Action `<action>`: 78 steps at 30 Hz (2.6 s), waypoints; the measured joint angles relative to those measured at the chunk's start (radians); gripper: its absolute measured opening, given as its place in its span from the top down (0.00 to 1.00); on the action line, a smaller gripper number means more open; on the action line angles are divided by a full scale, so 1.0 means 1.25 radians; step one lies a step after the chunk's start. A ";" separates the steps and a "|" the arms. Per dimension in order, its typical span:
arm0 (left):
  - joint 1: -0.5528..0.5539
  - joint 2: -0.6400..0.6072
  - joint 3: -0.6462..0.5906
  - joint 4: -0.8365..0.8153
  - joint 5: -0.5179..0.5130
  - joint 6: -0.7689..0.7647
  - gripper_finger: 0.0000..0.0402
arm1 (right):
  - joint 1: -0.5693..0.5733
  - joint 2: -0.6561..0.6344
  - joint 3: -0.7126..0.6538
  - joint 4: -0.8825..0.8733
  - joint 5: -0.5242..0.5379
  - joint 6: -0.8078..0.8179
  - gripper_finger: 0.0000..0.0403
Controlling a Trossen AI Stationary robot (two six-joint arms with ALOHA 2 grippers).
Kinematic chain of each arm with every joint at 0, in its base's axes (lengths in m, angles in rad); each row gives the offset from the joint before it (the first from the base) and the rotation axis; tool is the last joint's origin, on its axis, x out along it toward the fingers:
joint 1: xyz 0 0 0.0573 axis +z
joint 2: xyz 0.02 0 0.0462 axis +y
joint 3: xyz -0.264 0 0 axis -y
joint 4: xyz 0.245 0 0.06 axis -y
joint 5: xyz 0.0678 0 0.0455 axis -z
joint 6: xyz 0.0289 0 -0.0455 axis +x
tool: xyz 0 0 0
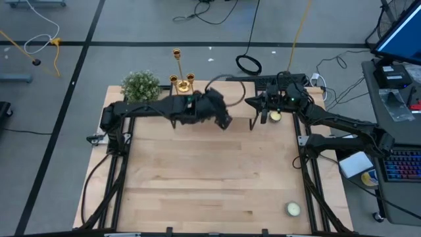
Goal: Pick & Place candle stick holders
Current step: Put the orange patterned scented candle on the shelf
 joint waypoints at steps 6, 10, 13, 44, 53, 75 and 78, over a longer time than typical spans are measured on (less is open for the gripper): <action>0.035 0.006 0.002 0.097 0.004 0.064 0.27 | 0.000 0.000 0.000 -0.030 0.000 -0.017 0.99; 0.040 0.011 0.003 0.112 0.000 0.067 0.27 | 0.000 0.000 0.000 -0.042 0.000 -0.020 0.99; 0.040 0.014 0.002 0.110 -0.008 0.067 0.27 | -0.005 0.000 0.000 -0.042 0.000 -0.033 0.99; 0.006 0.023 0.002 0.118 0.133 -0.020 0.27 | 0.164 0.000 0.009 -0.038 0.215 -0.556 0.61; 0.011 0.019 0.002 0.120 0.133 -0.138 0.27 | 0.292 0.000 0.018 -0.039 0.427 -0.651 0.32; -0.014 0.019 0.002 0.224 0.140 -0.211 0.27 | 0.458 0.034 0.019 0.085 0.629 -0.641 0.17; -0.017 0.018 0.002 0.234 0.139 -0.211 0.27 | 0.468 0.061 0.033 0.107 0.626 -0.642 0.17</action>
